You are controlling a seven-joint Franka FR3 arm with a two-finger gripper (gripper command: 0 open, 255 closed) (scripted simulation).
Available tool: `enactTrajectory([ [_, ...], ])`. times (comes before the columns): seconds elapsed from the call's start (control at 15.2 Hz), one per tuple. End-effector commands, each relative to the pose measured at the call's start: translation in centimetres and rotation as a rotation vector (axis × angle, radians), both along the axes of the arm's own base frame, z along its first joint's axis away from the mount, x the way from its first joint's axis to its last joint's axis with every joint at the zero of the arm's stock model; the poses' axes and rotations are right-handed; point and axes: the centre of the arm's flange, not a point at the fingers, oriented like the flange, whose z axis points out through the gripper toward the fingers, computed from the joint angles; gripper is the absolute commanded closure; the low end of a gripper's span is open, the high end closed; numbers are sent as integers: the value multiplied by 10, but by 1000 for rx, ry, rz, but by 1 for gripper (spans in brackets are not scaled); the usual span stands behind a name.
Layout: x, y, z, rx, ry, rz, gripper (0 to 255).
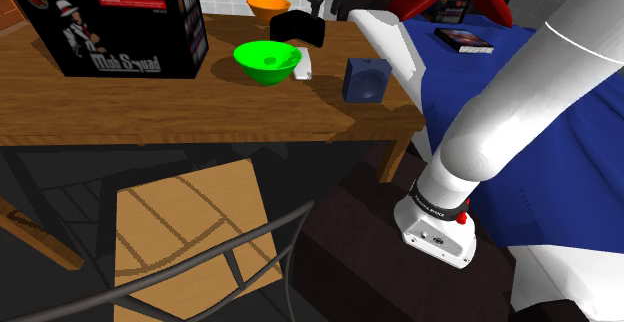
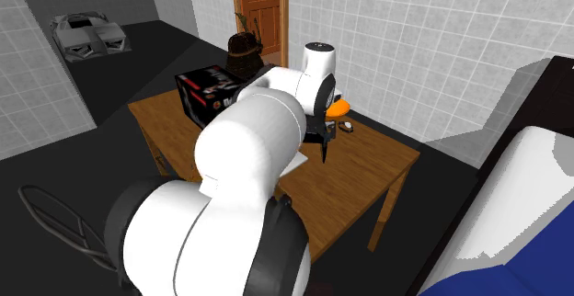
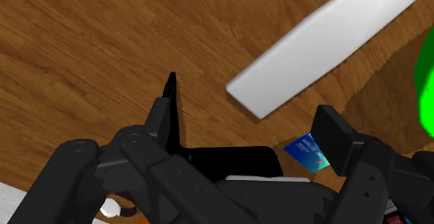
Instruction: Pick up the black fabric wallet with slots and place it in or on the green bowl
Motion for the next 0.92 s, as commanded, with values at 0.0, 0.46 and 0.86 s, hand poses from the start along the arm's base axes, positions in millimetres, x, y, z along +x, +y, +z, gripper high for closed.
enactTrajectory([
  [0.0, 22, -17, -8, -1, 0, 11, 0],
  [0.46, 81, -62, -29, 1, -2, 39, 0],
  [0.86, 86, -62, -60, 1, -2, 39, 0],
])
